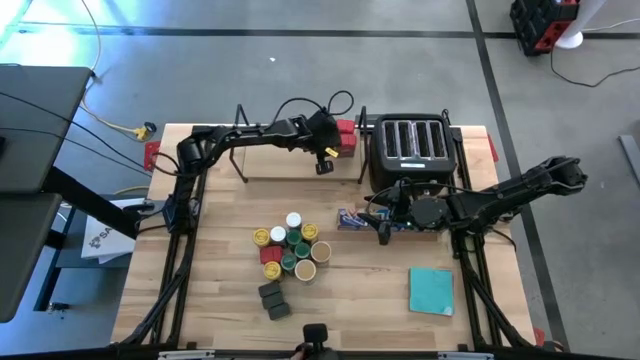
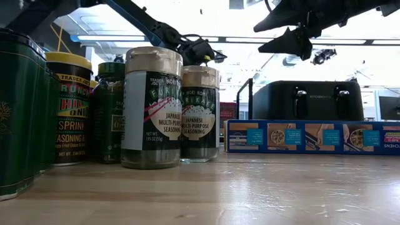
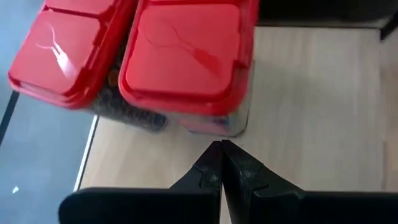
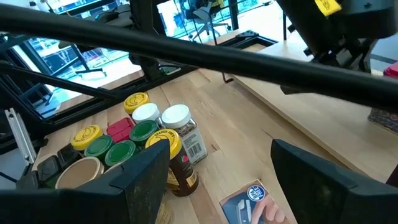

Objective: Shelf spices
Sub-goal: Put the top red seasoning can on the shelf aligned with the other red seasoning can, then adjust the red seasoning cans on the shelf

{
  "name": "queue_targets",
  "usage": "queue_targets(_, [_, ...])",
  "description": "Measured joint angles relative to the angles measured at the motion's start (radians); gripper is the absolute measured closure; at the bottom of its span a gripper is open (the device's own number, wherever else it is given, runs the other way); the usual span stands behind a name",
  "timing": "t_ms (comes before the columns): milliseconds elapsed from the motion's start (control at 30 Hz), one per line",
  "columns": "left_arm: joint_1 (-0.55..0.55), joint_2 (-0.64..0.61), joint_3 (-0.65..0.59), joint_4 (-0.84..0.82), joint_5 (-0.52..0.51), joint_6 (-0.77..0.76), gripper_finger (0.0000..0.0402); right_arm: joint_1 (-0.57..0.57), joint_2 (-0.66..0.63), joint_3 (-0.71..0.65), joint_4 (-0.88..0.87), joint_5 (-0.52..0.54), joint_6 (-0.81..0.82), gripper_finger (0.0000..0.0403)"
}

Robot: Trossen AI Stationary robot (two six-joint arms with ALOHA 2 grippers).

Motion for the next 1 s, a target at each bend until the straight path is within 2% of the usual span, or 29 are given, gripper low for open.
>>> queue_targets(167, [0.001, 0.001, 0.001, 0.018, -0.027, -0.025, 0.0401, 0.000, 0.000, 0.000, 0.000, 0.002, 0.000, 0.0128])
queue_targets(500, [0.014, -0.053, 0.001, -0.103, -0.124, -0.038, 0.0401, 0.000, 0.000, 0.000, -0.002, 0.002, 0.000, 0.0128])
queue_targets(833, [0.118, -0.014, 0.000, 0.074, 0.038, -0.129, 0.0401, 0.000, 0.000, 0.000, -0.010, 0.001, -0.001, 0.0128])
queue_targets(1000, [0.124, 0.022, 0.000, 0.126, 0.061, -0.154, 0.0401, 0.000, 0.000, 0.000, -0.019, 0.001, 0.000, 0.0128])
